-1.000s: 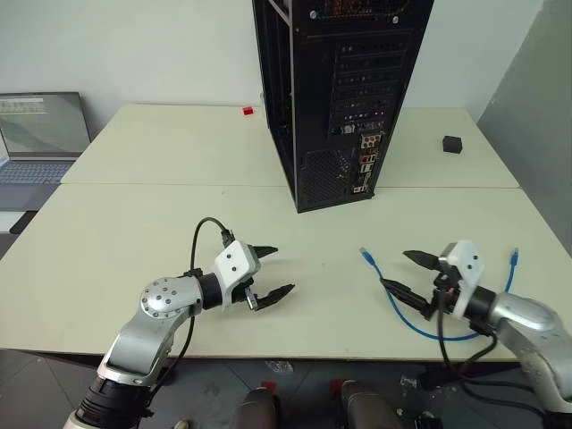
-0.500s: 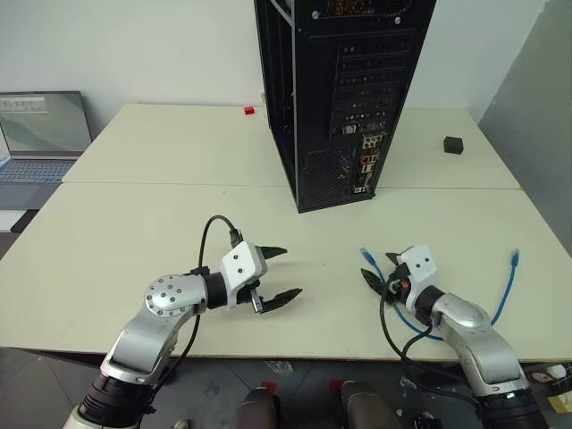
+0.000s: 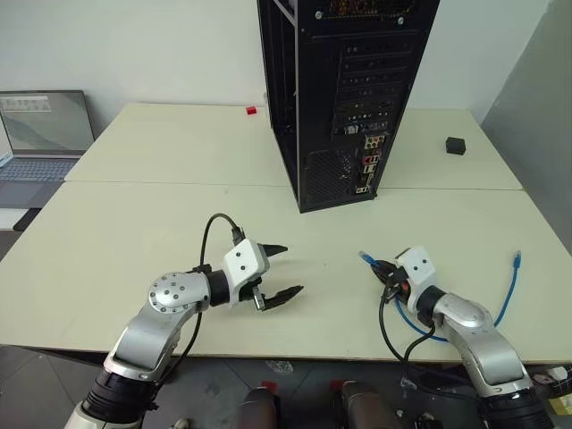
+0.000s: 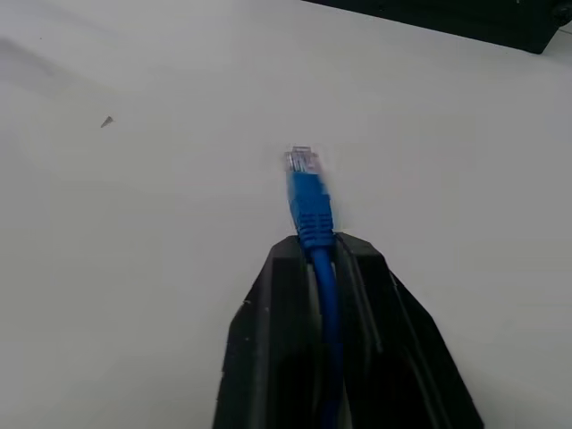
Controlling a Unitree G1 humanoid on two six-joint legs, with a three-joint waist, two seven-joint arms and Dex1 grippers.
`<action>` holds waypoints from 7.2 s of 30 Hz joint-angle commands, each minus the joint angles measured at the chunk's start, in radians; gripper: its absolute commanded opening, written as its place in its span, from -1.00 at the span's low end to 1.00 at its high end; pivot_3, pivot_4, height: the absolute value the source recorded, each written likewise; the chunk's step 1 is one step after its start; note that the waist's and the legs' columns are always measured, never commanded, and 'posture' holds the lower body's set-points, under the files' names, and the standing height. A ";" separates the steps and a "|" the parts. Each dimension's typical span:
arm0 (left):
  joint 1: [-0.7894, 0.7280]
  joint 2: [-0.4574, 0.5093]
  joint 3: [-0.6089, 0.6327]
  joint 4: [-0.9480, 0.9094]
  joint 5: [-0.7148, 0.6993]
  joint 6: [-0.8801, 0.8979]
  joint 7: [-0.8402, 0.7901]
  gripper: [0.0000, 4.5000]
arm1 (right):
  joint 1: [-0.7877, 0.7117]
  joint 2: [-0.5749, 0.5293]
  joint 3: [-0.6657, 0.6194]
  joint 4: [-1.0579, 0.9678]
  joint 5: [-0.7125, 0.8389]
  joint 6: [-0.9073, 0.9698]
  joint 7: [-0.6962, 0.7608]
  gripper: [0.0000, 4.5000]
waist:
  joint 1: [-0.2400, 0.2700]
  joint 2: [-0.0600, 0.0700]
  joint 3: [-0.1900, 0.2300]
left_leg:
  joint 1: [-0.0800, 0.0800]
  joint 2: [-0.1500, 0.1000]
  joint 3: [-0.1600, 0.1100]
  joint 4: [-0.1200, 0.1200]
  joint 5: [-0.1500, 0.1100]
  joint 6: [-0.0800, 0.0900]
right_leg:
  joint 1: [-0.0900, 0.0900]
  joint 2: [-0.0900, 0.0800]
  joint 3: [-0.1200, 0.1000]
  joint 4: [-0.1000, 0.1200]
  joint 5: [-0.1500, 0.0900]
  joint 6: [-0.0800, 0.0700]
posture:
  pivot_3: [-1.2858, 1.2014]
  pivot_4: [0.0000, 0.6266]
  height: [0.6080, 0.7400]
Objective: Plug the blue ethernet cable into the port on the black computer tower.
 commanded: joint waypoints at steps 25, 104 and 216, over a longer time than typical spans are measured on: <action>-0.150 -0.002 -0.139 0.120 -0.004 -0.034 -0.230 0.45 | -0.341 -0.193 0.259 -0.086 0.053 -0.014 0.572 -0.98 | -0.001 0.000 0.001 | -0.001 0.001 -0.004 0.000 0.000 0.000 | 0.000 0.001 -0.003 0.000 -0.001 -0.002 | 0.03 -0.52 1.00; -0.102 0.032 -0.083 0.479 0.837 -1.264 0.667 -0.89 | -0.291 0.036 0.084 -0.163 0.437 0.480 0.247 -0.75 | 0.000 0.000 0.001 | -0.001 -0.001 -0.007 -0.001 0.000 0.000 | 0.000 -0.006 -0.006 0.000 0.002 -0.006 | 0.03 -0.52 1.00; -0.367 -0.412 -0.089 0.041 0.081 0.335 0.558 0.87 | -0.651 0.273 -0.135 0.316 -0.015 0.081 -0.385 -1.00 | -0.006 0.000 0.001 | -0.002 -0.001 -0.004 -0.001 0.000 -0.001 | -0.001 -0.001 -0.001 0.000 0.002 -0.006 | 0.03 -0.52 1.00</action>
